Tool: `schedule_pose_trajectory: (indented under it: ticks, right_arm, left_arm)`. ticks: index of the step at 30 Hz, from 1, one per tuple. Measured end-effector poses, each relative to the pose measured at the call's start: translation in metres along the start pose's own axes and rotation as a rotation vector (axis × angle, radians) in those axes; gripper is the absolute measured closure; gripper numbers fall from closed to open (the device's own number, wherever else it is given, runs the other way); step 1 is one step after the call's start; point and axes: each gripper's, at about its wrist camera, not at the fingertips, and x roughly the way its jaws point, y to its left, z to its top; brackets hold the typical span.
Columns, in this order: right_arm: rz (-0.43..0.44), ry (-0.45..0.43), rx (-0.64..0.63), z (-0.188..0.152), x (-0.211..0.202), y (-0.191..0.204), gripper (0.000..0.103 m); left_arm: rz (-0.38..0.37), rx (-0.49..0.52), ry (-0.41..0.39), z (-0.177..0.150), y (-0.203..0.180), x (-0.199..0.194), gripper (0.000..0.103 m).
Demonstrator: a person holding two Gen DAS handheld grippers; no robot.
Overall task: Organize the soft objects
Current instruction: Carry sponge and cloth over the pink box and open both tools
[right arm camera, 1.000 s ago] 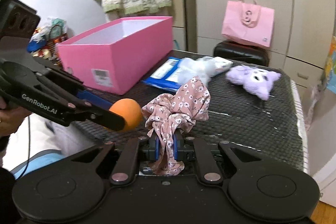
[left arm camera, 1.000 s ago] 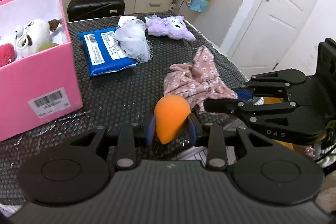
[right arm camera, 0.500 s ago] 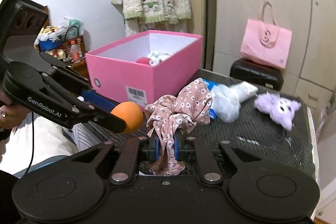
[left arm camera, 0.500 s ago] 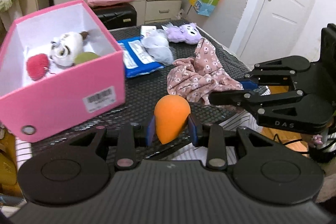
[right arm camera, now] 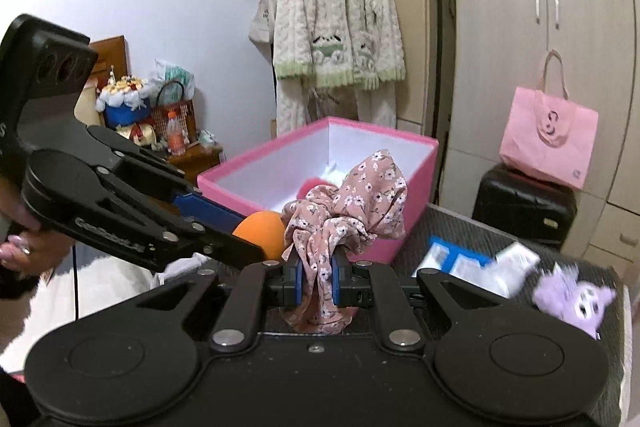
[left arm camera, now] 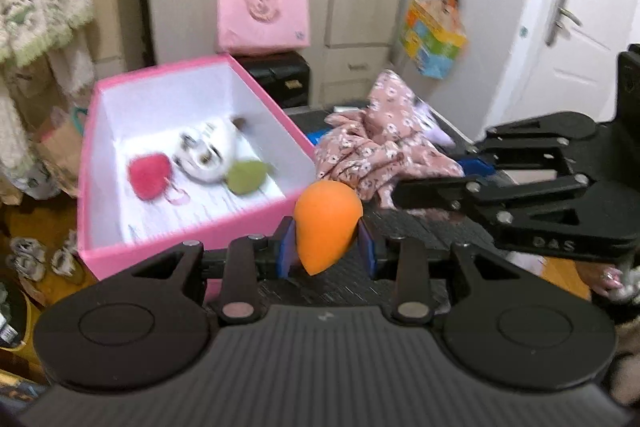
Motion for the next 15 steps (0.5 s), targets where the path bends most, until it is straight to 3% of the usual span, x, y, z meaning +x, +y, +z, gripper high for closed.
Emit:
schedule_pose_trajectory:
  ticks: [9,15]
  right_arm:
    - [0.031,-0.003,-0.034,0.047,0.057,-0.011,0.087]
    - [0.084,0.038,0.005,0.066,0.111,-0.033,0.086]
  left_arm:
    - [0.04,-0.111,-0.031,0.032,0.053,0.03,0.07]
    - [0.092,-0.18,0.047,0.041,0.09,0.065,0.07]
